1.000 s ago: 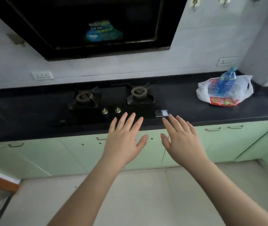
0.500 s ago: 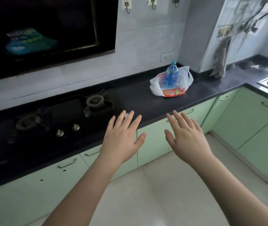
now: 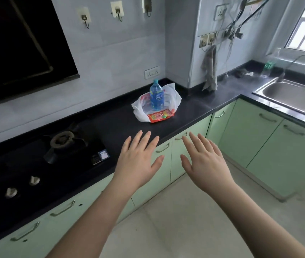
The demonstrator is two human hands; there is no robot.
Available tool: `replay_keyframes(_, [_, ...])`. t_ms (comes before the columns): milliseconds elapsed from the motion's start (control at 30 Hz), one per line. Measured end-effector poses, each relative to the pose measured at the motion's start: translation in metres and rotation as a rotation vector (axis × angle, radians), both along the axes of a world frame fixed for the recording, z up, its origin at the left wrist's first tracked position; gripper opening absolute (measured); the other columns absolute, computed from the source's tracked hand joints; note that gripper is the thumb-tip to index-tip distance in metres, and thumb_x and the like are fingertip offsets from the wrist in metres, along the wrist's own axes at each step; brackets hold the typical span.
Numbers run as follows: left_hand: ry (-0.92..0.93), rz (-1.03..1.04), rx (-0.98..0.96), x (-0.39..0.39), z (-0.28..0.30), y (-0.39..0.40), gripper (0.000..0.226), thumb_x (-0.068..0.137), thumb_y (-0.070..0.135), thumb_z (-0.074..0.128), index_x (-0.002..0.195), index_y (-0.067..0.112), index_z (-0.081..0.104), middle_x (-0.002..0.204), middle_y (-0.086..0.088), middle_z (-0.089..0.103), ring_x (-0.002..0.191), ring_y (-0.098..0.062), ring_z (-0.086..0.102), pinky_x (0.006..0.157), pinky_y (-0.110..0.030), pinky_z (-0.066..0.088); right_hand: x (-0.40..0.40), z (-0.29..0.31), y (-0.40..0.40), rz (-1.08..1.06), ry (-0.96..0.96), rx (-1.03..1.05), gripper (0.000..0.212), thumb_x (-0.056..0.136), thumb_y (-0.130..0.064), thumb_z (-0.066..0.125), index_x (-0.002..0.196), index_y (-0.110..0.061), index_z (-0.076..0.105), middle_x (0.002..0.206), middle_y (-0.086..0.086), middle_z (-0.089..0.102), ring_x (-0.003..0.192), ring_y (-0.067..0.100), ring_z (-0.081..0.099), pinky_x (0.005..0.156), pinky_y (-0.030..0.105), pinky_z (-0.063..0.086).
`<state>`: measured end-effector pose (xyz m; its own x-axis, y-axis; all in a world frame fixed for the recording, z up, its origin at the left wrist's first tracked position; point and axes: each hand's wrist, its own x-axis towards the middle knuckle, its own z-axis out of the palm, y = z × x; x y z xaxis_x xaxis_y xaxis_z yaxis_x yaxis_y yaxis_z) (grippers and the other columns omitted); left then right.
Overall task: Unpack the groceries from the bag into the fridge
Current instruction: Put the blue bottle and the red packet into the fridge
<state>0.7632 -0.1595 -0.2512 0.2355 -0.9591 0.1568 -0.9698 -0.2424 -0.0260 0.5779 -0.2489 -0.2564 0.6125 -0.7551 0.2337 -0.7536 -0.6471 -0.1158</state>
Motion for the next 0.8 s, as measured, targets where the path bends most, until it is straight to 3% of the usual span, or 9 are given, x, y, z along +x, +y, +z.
replay_keyframes(367, [0.012,0.088,-0.007,0.000,-0.011,-0.066,0.069,0.094,0.059,0.014,0.152,0.027,0.029,0.160,-0.002,0.029,0.150,-0.023,0.016,0.119,-0.044,0.011,0.000,-0.011,-0.077,0.070,-0.001,0.045,0.061,0.093,-0.046,0.034,0.147,-0.019,0.036,0.152,0.007,0.038,0.141,0.029,0.032,0.115,0.045,0.026])
replay_keyframes(800, [0.049,0.130,-0.038,0.084,-0.034,-0.155,0.067,0.095,0.058,0.017,0.151,0.025,0.033,0.158,-0.003,0.033,0.148,-0.023,0.022,0.118,-0.046,0.018,0.087,-0.020,-0.173,0.117,0.010,-0.016,0.060,0.091,-0.046,0.039,0.143,-0.017,0.043,0.147,0.006,0.045,0.137,0.029,0.038,0.112,0.046,0.031])
